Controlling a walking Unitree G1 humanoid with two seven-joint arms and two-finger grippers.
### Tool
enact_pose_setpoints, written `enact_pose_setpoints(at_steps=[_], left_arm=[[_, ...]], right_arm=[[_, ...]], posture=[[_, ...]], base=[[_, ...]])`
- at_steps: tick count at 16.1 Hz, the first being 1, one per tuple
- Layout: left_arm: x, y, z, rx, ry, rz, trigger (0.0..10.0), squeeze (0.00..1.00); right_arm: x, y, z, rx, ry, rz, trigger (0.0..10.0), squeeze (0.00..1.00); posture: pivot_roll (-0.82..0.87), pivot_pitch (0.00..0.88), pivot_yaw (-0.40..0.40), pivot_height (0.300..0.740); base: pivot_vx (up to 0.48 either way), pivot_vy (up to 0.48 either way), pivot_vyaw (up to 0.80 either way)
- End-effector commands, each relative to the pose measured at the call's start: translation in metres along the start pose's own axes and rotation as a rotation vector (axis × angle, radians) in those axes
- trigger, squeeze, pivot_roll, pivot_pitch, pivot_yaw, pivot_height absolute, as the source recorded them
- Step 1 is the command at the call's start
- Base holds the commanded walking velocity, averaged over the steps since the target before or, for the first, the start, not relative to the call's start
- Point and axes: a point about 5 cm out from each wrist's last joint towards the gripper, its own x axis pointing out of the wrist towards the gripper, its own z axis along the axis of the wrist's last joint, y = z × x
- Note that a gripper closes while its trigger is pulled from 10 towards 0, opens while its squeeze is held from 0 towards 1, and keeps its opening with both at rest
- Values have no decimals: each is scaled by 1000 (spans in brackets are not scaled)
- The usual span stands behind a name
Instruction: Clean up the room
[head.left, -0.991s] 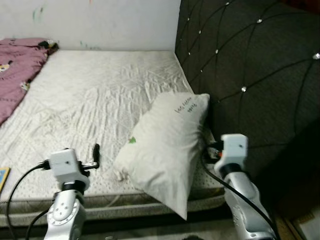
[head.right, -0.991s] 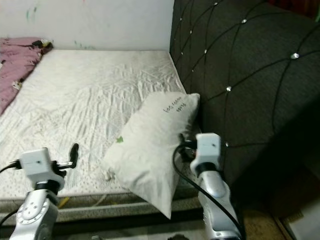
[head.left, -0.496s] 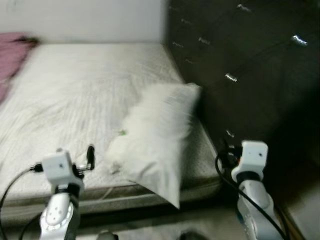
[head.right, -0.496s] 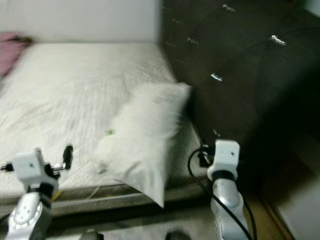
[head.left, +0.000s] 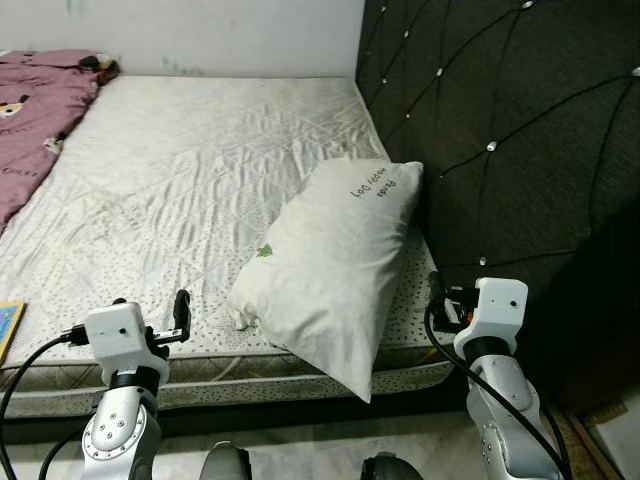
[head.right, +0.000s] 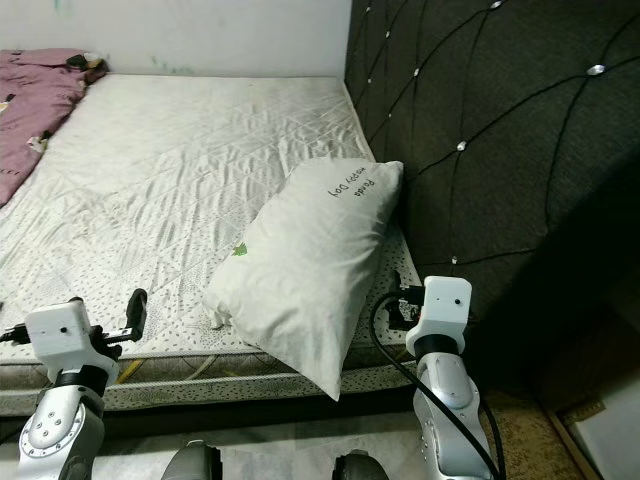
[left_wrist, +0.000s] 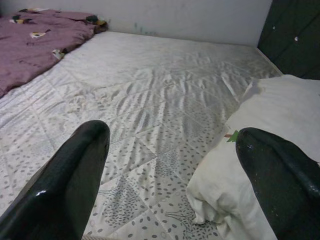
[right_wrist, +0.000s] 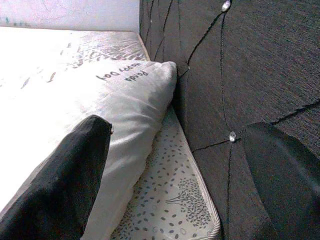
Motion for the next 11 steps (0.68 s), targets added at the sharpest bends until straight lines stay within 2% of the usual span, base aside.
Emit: enact_pose_setpoints(at_steps=[1, 7, 11], left_arm=[[0, -2, -2, 6, 10, -5, 10000, 0], [2, -1, -3, 6, 22, 0, 10000, 0], [2, 0, -6, -15, 33, 7, 10000, 0]], right_arm=[[1, 0, 0, 1, 5, 10, 10000, 0], [1, 3, 0, -1, 7, 44, 10000, 0], [2, 8, -1, -20, 10, 86, 10000, 0]], posture=[[56, 81, -24, 673], [57, 81, -26, 614], [56, 77, -31, 609]], base=[[0, 0, 0], [0, 0, 0], [0, 0, 0]])
